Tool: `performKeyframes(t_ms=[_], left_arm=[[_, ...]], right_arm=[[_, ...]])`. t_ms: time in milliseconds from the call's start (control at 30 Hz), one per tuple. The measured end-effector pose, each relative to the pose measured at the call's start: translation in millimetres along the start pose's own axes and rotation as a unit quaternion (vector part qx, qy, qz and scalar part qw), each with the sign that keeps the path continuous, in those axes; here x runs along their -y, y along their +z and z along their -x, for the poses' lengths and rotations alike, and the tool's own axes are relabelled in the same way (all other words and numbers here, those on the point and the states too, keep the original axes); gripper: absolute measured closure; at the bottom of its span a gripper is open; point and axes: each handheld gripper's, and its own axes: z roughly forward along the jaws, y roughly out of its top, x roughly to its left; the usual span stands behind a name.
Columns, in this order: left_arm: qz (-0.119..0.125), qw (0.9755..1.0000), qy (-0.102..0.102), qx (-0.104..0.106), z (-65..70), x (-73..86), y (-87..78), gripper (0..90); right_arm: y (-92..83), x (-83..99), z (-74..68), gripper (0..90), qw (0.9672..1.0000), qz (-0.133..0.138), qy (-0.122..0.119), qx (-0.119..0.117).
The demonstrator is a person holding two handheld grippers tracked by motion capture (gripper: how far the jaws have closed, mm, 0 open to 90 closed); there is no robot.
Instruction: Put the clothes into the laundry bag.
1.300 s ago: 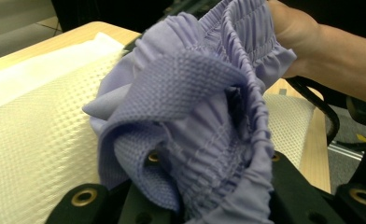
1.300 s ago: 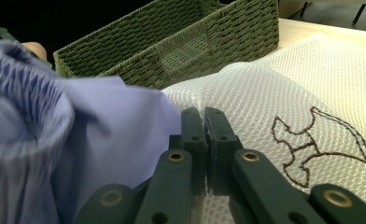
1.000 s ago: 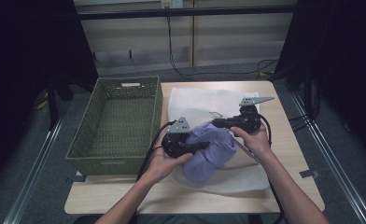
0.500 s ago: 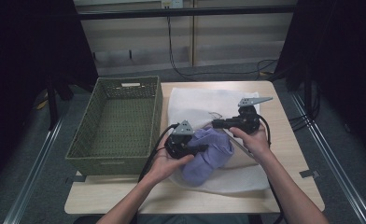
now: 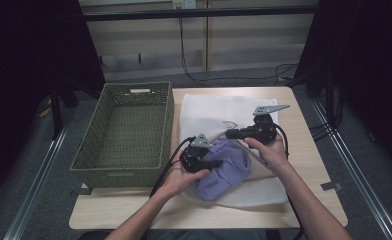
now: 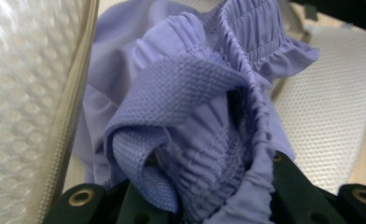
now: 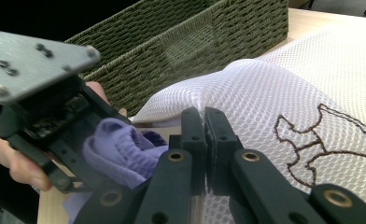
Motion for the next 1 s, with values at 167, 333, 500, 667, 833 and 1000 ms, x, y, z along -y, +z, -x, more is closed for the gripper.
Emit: performKeyframes(t_ms=[167, 333, 500, 667, 833, 1000], left_arm=[[-0.022, 0.9997, 0.012, -0.008, 1.6, 3.3, 8.0, 74.9], [-0.036, 0.9991, 0.02, -0.006, 4.4, 6.3, 16.2, 74.7], [-0.057, 0.9981, 0.025, -0.005, 5.2, 10.1, 23.6, 74.3], [-0.069, 0.9967, 0.043, -0.006, 6.2, 15.0, 30.7, 74.1], [-0.072, 0.9965, 0.042, -0.002, 4.7, 18.7, 33.4, 74.0], [-0.078, 0.9962, 0.038, 0.003, 2.9, 18.6, 32.5, 73.2]], right_arm=[[-1.4, -0.3, -0.8, 88.0, 1.0, 0.001, -0.001, 0.001], [-1.6, 0.6, 0.7, 88.0, 1.0, 0.001, 0.001, 0.0], [-2.2, 0.5, 1.0, 88.0, 1.0, 0.001, 0.001, 0.0], [-2.8, 0.6, 1.3, 88.0, 1.0, 0.001, 0.0, 0.001], [-1.5, 1.7, 1.9, 87.8, 1.0, 0.0, 0.002, -0.002], [-0.2, 2.4, 2.2, 87.8, 1.0, -0.003, 0.003, -0.004]])
